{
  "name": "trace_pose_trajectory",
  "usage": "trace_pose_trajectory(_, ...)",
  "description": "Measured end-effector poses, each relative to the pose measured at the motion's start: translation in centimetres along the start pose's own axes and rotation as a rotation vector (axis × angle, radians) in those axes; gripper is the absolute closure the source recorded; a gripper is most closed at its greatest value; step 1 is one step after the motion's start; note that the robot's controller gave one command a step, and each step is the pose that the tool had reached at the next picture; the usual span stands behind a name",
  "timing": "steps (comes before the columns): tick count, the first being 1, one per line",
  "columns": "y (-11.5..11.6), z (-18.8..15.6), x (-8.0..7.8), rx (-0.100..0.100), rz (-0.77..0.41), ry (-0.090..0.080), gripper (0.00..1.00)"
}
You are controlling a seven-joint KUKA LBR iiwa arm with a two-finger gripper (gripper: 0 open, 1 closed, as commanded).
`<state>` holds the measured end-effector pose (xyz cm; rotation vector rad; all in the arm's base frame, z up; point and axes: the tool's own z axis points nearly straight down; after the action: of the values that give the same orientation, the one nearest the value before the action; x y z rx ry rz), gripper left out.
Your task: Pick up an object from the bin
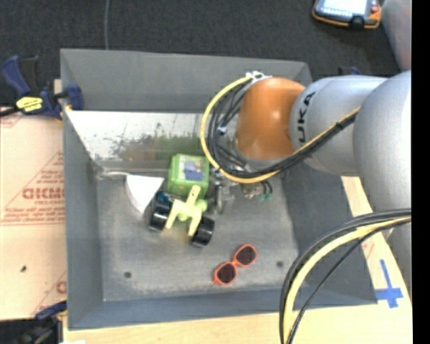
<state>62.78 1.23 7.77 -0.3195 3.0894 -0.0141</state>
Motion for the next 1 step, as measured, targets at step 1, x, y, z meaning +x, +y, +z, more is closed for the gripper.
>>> trace_pose_trajectory(1, 0.35, -10.20, 0.51, 0.001, 0.007, 0.003, 1.00)
